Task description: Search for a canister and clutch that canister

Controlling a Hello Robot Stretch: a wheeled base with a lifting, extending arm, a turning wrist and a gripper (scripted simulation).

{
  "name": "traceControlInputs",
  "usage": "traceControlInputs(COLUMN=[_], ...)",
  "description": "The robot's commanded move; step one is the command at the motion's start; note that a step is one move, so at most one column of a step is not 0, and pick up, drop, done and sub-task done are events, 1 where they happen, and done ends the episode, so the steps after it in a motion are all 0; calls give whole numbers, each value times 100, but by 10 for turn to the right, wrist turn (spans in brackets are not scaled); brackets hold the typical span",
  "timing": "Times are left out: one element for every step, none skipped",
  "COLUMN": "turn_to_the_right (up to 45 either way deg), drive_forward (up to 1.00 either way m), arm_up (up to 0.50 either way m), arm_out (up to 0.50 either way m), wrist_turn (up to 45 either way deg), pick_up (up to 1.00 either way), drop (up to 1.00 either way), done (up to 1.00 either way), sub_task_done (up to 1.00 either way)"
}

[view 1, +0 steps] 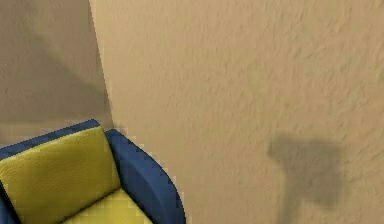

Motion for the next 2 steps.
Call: traceControlInputs(turn_to_the_right=[0,0], drive_forward=[0,0], arm_up=[0,0], arm_out=[0,0], wrist_turn=[270,0], pick_up=[0,100], drop=[0,0], done=[0,0], sub_task_done=[0,0])
